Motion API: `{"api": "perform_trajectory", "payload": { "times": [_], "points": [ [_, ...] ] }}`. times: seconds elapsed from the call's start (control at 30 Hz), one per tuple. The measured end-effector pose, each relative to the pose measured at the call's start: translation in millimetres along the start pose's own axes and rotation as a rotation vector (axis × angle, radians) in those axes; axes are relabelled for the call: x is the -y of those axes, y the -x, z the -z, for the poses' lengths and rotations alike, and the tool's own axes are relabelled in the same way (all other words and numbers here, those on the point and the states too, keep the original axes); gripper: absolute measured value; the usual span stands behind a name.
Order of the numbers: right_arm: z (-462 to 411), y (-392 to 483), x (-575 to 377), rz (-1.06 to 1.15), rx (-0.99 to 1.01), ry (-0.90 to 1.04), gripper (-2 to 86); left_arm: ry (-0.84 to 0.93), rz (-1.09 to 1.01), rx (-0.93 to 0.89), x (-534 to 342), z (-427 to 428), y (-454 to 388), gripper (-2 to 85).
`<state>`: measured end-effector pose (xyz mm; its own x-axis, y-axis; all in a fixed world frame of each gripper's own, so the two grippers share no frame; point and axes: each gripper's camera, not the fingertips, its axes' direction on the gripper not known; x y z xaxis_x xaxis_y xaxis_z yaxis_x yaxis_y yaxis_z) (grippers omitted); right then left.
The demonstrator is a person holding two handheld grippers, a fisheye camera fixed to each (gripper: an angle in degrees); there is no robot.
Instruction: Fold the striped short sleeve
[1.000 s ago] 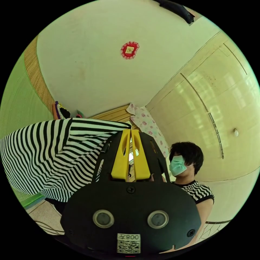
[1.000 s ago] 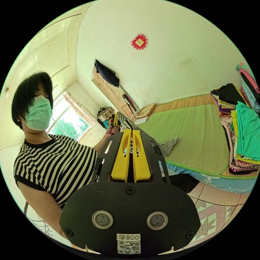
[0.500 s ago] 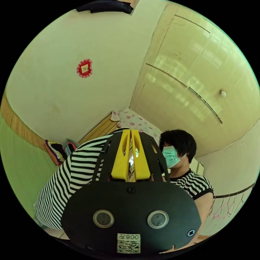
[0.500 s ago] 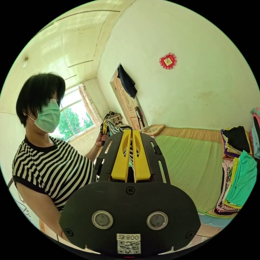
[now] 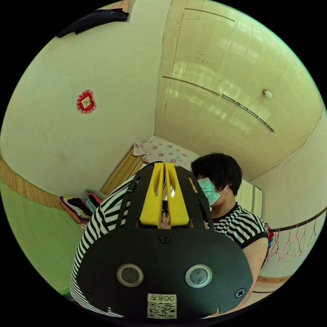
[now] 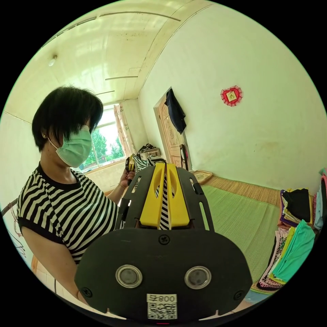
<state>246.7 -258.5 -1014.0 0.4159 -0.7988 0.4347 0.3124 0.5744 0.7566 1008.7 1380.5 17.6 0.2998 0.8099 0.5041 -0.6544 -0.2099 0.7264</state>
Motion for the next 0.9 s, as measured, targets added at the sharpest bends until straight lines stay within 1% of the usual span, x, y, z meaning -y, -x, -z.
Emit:
{"api": "perform_trajectory", "payload": {
  "times": [0.3, 0.53, 0.73, 0.9],
  "points": [
    [2.6, -6.5, -9.9, 0.007, -0.014, -0.014, 0.2, 0.016, -0.022, 0.005, 19.6, 22.4, 0.1, 0.2],
    [-11.3, -18.9, -15.4, 0.013, -0.017, -0.023, 0.3, 0.026, -0.039, 0.002, 29.6, 29.4, 13.9, 0.2],
    [-33.7, -34.4, -17.2, 0.020, -0.021, -0.029, 0.3, 0.037, -0.058, 0.017, 39.8, 30.8, 36.6, 0.1],
    [-63.1, -55.6, -16.0, 0.012, -0.028, -0.019, 0.3, 0.049, -0.067, 0.034, 52.0, 26.6, 72.5, 0.1]
  ]
}}
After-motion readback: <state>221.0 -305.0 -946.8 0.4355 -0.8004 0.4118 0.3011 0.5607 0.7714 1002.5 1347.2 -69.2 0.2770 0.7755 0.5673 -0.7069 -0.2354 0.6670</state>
